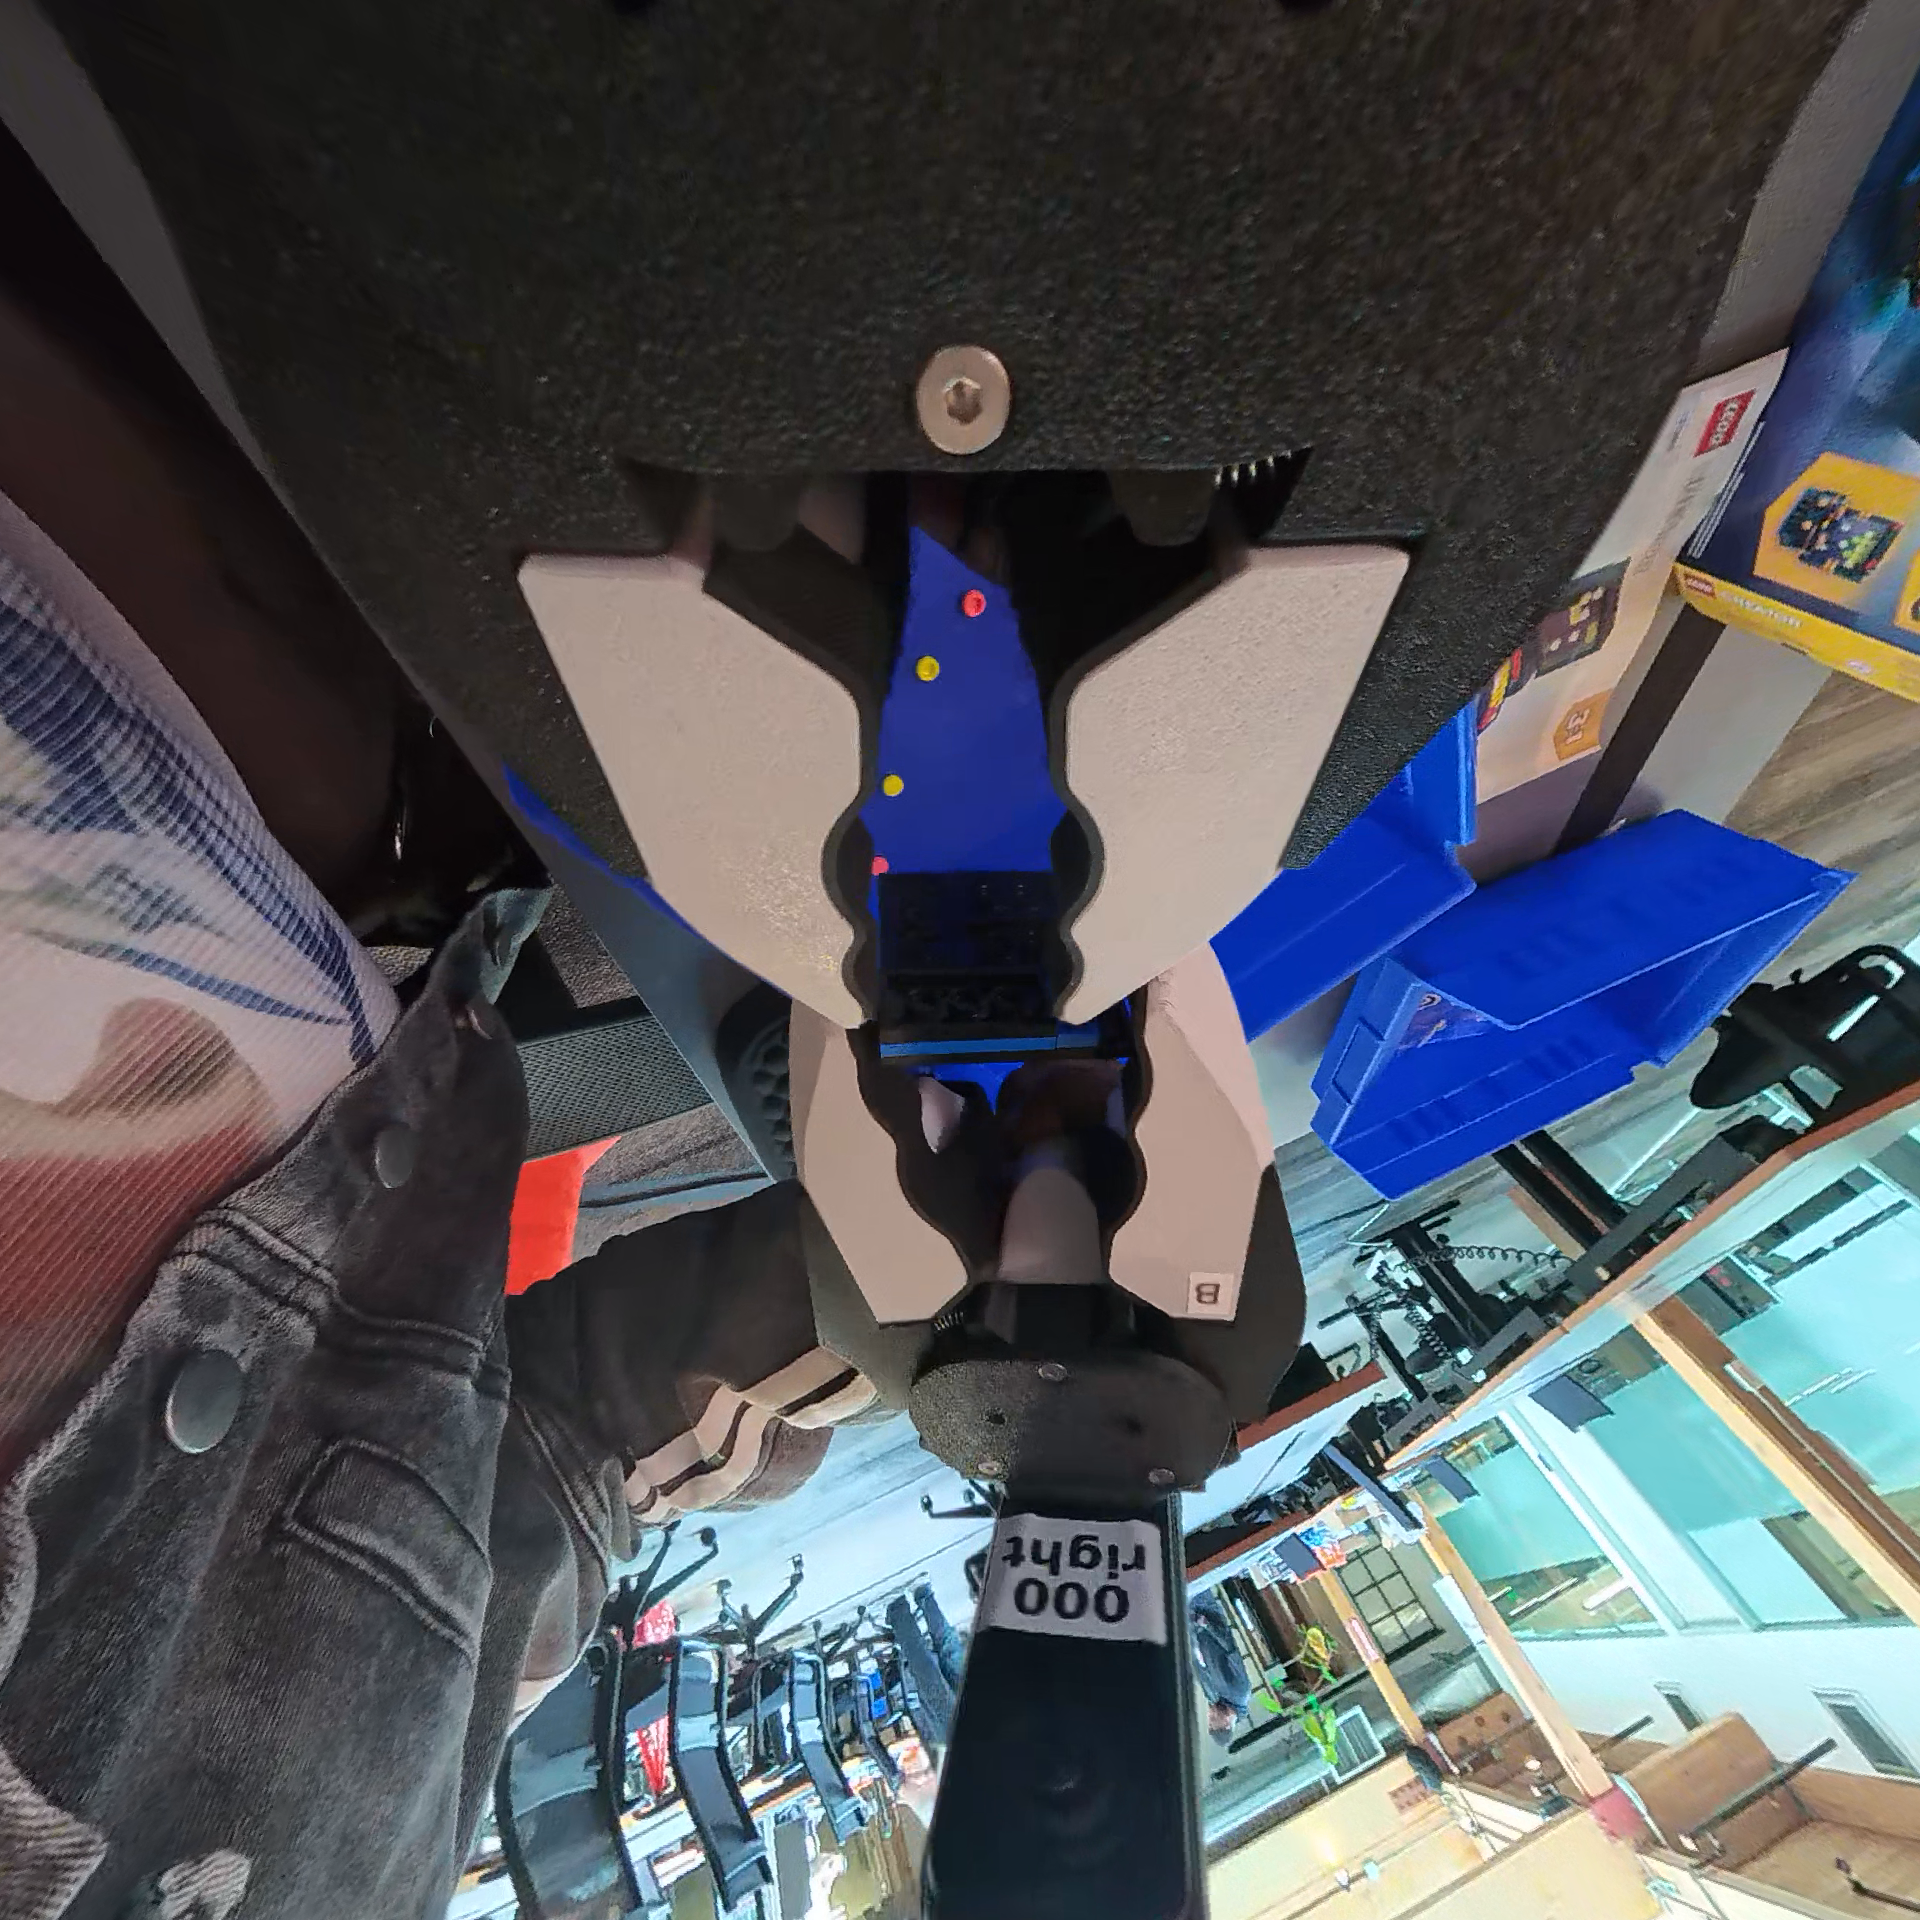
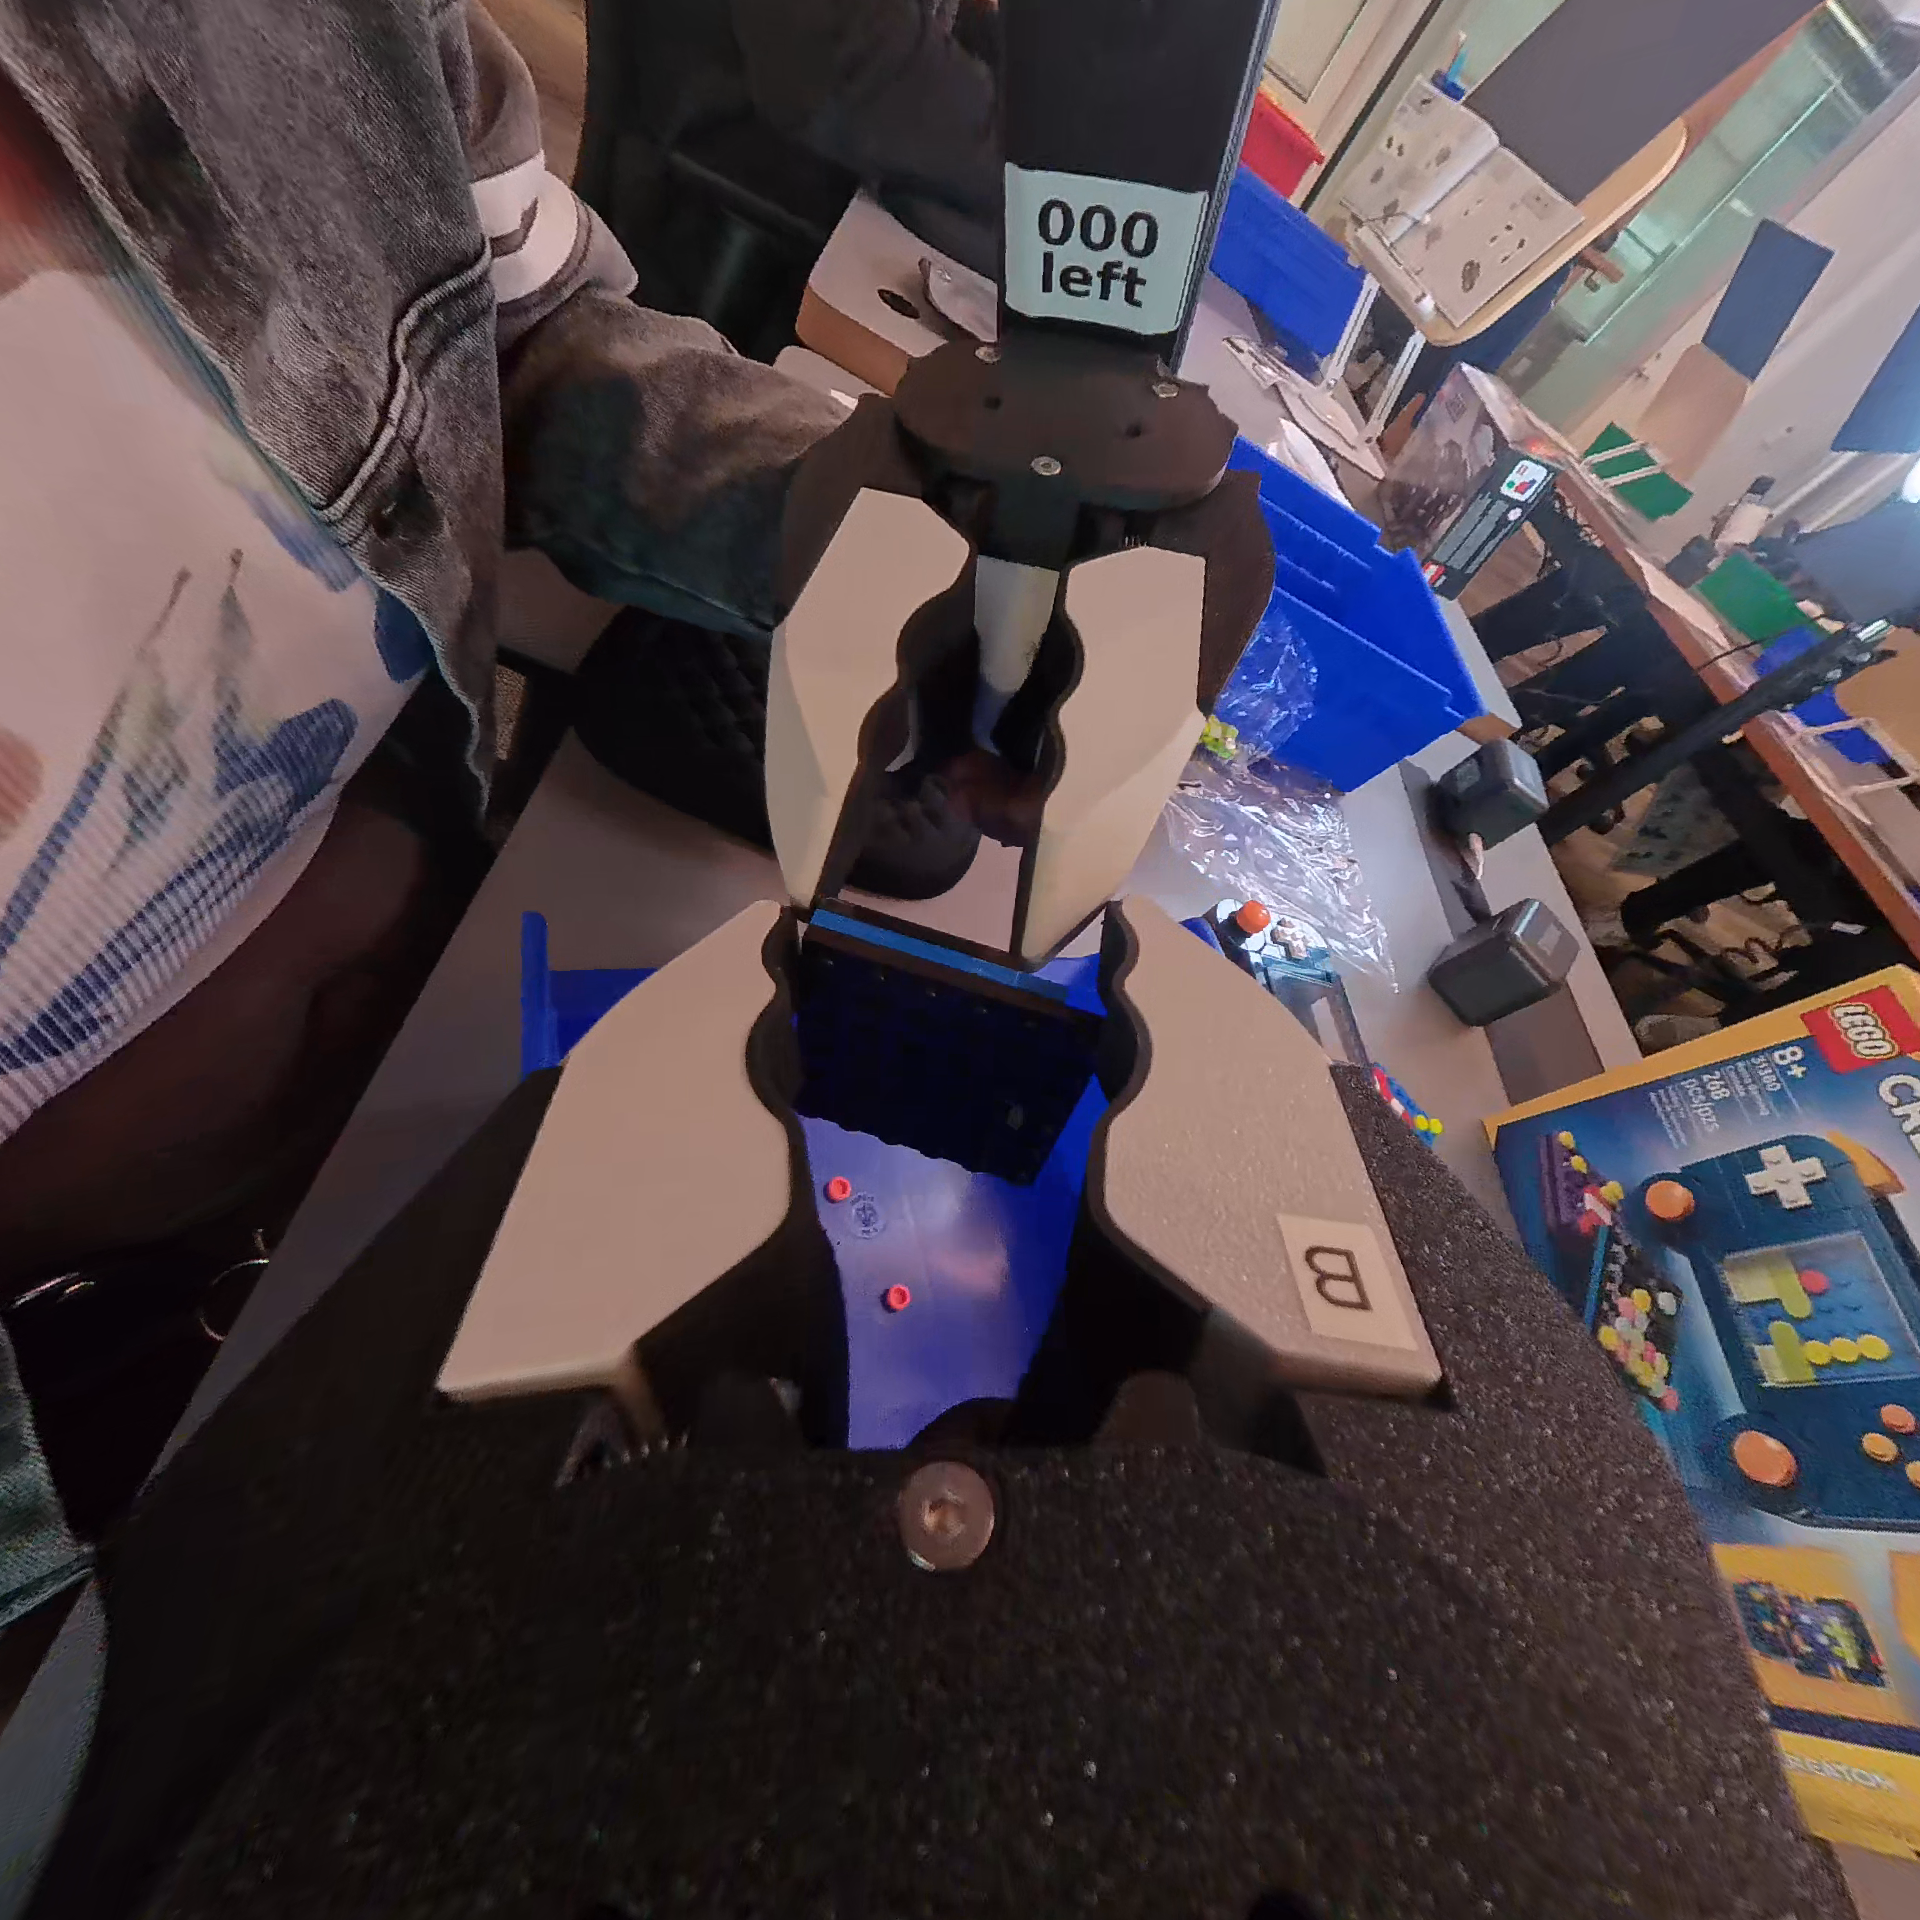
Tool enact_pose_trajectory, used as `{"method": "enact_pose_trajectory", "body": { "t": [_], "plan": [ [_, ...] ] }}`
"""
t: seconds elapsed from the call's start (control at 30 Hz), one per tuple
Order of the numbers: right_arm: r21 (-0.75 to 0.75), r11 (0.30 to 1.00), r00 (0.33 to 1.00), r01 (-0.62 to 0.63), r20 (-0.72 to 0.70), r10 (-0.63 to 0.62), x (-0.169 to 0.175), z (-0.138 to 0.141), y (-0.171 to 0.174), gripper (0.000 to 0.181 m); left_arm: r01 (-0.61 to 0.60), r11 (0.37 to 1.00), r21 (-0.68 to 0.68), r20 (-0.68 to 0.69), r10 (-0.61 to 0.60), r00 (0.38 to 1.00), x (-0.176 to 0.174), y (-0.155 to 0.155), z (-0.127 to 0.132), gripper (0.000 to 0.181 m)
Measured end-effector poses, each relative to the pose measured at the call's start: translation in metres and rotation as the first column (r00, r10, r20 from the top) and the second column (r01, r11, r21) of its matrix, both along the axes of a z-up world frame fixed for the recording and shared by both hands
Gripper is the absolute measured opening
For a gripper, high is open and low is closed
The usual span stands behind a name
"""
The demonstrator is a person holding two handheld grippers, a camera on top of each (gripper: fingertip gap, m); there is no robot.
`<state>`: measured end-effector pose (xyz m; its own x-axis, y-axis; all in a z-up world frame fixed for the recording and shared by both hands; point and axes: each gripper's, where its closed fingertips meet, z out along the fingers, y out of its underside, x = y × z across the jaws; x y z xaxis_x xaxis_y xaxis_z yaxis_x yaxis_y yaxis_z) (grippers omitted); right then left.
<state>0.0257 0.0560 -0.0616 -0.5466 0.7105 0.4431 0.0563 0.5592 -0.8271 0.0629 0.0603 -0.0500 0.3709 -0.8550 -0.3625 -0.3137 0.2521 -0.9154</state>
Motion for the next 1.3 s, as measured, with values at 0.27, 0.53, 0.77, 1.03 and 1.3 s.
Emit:
{"method": "enact_pose_trajectory", "body": {
  "t": [0.27,0.53,0.77,1.03,1.3],
  "plan": [
    [-0.022,1.000,0.997,0.004,0.079,-0.003,-0.002,-0.003,-0.004,0.056,-0.005,1.000,0.007,-0.036,0.005,0.999,-0.004,-0.003,-0.004,0.030],
    [-0.036,0.999,0.996,0.003,0.087,0.000,-0.004,0.003,-0.007,0.056,-0.029,0.999,0.043,0.040,0.028,0.999,-0.009,-0.006,0.004,0.032],
    [-0.047,0.998,0.994,-0.031,0.102,0.035,-0.005,0.001,-0.015,0.056,0.000,0.999,0.051,0.115,-0.006,0.993,-0.010,-0.011,0.006,0.022],
    [0.122,0.989,0.987,0.082,-0.148,-0.063,-0.011,0.031,0.004,0.056,-0.063,0.952,-0.300,0.528,0.220,0.820,-0.054,0.013,0.028,0.076],
    [0.393,0.917,0.985,0.064,-0.172,0.005,-0.021,0.026,-0.023,0.056,0.241,0.813,-0.530,0.600,0.159,0.784,-0.009,0.002,0.017,0.064]
  ]
}}
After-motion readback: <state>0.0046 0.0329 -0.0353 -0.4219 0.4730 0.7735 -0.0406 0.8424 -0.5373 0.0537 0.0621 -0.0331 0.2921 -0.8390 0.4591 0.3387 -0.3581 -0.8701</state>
